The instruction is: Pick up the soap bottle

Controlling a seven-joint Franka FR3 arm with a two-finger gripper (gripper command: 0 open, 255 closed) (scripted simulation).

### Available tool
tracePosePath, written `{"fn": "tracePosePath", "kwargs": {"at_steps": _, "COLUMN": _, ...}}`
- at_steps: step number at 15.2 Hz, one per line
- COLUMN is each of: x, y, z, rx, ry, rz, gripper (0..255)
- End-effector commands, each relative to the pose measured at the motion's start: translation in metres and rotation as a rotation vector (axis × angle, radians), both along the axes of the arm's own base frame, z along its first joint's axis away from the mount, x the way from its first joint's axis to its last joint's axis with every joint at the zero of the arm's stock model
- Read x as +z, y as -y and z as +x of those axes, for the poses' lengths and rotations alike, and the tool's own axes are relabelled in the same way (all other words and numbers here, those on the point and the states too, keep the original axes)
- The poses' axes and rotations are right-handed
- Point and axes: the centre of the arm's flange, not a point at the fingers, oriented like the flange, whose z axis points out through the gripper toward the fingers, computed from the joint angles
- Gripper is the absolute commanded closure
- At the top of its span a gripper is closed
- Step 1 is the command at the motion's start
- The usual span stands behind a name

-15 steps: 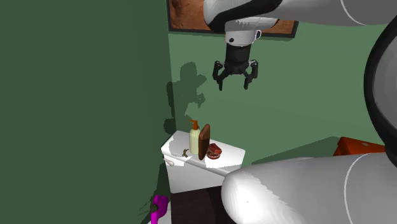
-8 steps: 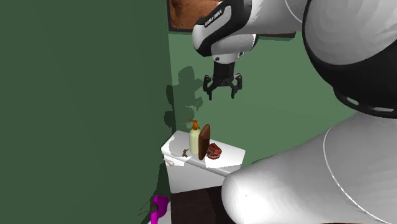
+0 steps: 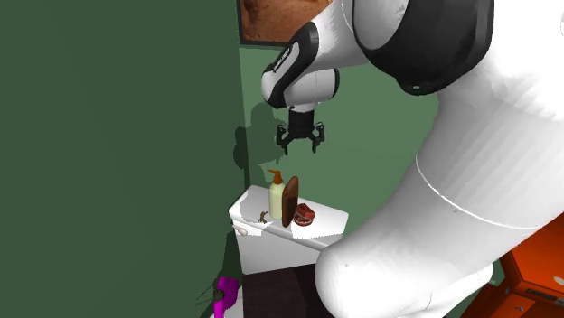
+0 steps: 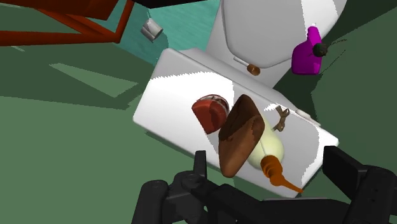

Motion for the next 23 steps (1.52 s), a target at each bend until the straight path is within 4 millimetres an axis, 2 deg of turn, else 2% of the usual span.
{"fn": "tracePosePath", "kwargs": {"at_steps": 1, "x": -0.020, "y": -0.006, "z": 0.015, "rx": 0.005, "ry": -0.001, "rz": -0.001, "gripper": 0}}
{"fn": "tracePosePath", "kwargs": {"at_steps": 15, "x": -0.158, "y": -0.053, "z": 0.131, "rx": 0.044, "ry": -0.016, "rz": -0.010, "gripper": 0}}
{"fn": "tracePosePath", "kwargs": {"at_steps": 16, "x": -0.164, "y": -0.055, "z": 0.136, "rx": 0.046, "ry": -0.017, "rz": -0.010, "gripper": 0}}
{"fn": "tracePosePath", "kwargs": {"at_steps": 23, "x": -0.201, "y": -0.055, "z": 0.136, "rx": 0.046, "ry": -0.017, "rz": -0.010, "gripper": 0}}
